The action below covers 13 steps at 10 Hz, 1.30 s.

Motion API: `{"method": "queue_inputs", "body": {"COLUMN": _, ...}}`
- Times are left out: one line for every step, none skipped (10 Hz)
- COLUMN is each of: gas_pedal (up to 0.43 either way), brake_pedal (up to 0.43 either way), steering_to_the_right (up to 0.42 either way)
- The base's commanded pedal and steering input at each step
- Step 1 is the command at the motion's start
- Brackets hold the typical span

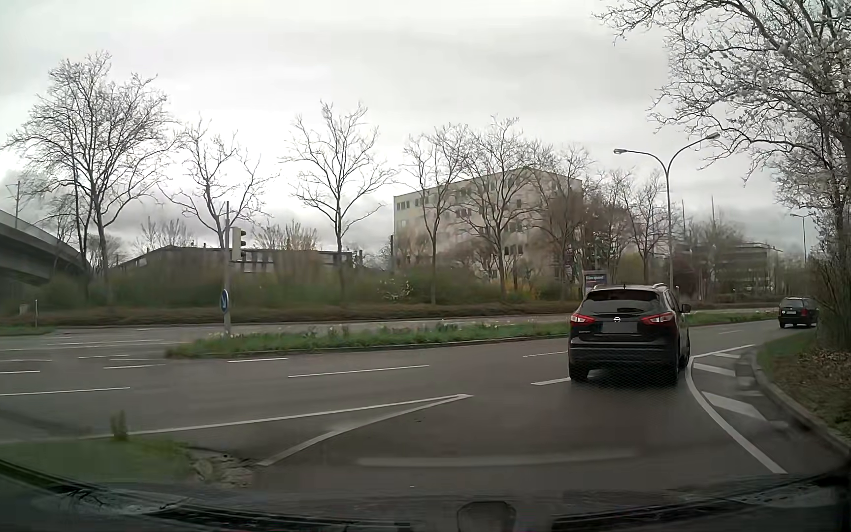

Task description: Follow the waypoints while adhering to traffic rules and regulations

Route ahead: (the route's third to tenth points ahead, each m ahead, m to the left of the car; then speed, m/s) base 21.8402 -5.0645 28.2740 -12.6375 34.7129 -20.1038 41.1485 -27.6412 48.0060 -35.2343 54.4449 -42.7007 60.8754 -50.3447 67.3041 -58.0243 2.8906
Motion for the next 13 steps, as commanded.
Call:
{"method": "queue_inputs", "body": {"gas_pedal": 0.339, "brake_pedal": 0.000, "steering_to_the_right": 0.151}}
{"method": "queue_inputs", "body": {"gas_pedal": 0.350, "brake_pedal": 0.000, "steering_to_the_right": 0.155}}
{"method": "queue_inputs", "body": {"gas_pedal": 0.350, "brake_pedal": 0.000, "steering_to_the_right": 0.158}}
{"method": "queue_inputs", "body": {"gas_pedal": 0.350, "brake_pedal": 0.000, "steering_to_the_right": 0.161}}
{"method": "queue_inputs", "body": {"gas_pedal": 0.350, "brake_pedal": 0.000, "steering_to_the_right": 0.162}}
{"method": "queue_inputs", "body": {"gas_pedal": 0.350, "brake_pedal": 0.000, "steering_to_the_right": 0.163}}
{"method": "queue_inputs", "body": {"gas_pedal": 0.350, "brake_pedal": 0.000, "steering_to_the_right": 0.163}}
{"method": "queue_inputs", "body": {"gas_pedal": 0.350, "brake_pedal": 0.000, "steering_to_the_right": 0.163}}
{"method": "queue_inputs", "body": {"gas_pedal": 0.350, "brake_pedal": 0.000, "steering_to_the_right": 0.163}}
{"method": "queue_inputs", "body": {"gas_pedal": 0.350, "brake_pedal": 0.000, "steering_to_the_right": 0.165}}
{"method": "queue_inputs", "body": {"gas_pedal": 0.339, "brake_pedal": 0.000, "steering_to_the_right": 0.169}}
{"method": "queue_inputs", "body": {"gas_pedal": 0.339, "brake_pedal": 0.000, "steering_to_the_right": 0.171}}
{"method": "queue_inputs", "body": {"gas_pedal": 0.339, "brake_pedal": 0.000, "steering_to_the_right": 0.171}}
